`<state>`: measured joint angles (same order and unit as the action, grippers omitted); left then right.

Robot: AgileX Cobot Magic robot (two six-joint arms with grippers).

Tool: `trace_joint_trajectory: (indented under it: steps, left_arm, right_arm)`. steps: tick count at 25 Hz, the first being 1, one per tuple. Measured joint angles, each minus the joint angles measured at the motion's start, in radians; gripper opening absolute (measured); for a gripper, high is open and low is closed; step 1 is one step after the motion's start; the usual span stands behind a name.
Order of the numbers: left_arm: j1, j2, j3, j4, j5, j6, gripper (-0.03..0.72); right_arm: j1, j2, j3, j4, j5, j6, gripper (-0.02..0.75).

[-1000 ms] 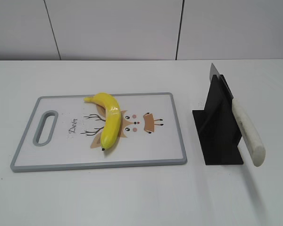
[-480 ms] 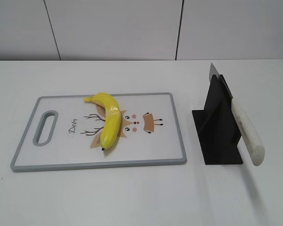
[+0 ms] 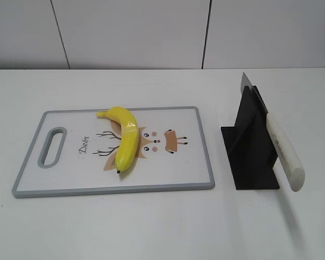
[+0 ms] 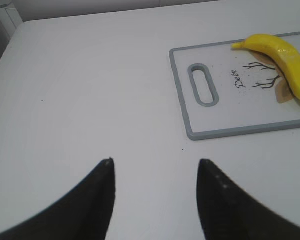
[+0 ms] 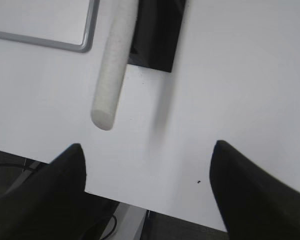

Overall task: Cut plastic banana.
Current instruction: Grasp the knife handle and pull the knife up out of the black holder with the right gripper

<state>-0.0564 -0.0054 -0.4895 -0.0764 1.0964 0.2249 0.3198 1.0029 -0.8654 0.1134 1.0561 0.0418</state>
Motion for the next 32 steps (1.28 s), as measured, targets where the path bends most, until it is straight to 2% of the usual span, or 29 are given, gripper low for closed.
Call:
trace_joint_trajectory:
  steps: [2,4,13,21,25,27,29,32]
  left_arm:
    - [0.000,0.000,0.000,0.000,0.000,0.000,0.489]
    - [0.000,0.000,0.000,0.000,0.000,0.000,0.489]
    - [0.000,0.000,0.000,0.000,0.000,0.000,0.489]
    - [0.000,0.000,0.000,0.000,0.000,0.000,0.489]
    - [0.000,0.000,0.000,0.000,0.000,0.000,0.489]
    - [0.000,0.000,0.000,0.000,0.000,0.000,0.489]
    - [0.000,0.000,0.000,0.000,0.000,0.000,0.489]
    - [0.000,0.000,0.000,0.000,0.000,0.000,0.489]
  right_arm:
    - [0.066,0.065,-0.037,-0.022,0.000,0.048,0.590]
    - [0.087,0.131,-0.069,-0.023,0.000,0.077,0.590]
    - [0.091,0.415,-0.116,-0.018,-0.050,0.130,0.590]
    - [0.091,0.564,-0.116,0.022,-0.119,0.152,0.577]
    - [0.091,0.585,-0.116,0.058,-0.121,0.152,0.470]
    - [0.091,0.585,-0.116,0.060,-0.122,0.152,0.362]
    - [0.091,0.585,-0.116,0.053,-0.119,0.160,0.200]
    - [0.088,0.585,-0.116,0.041,-0.116,0.177,0.176]
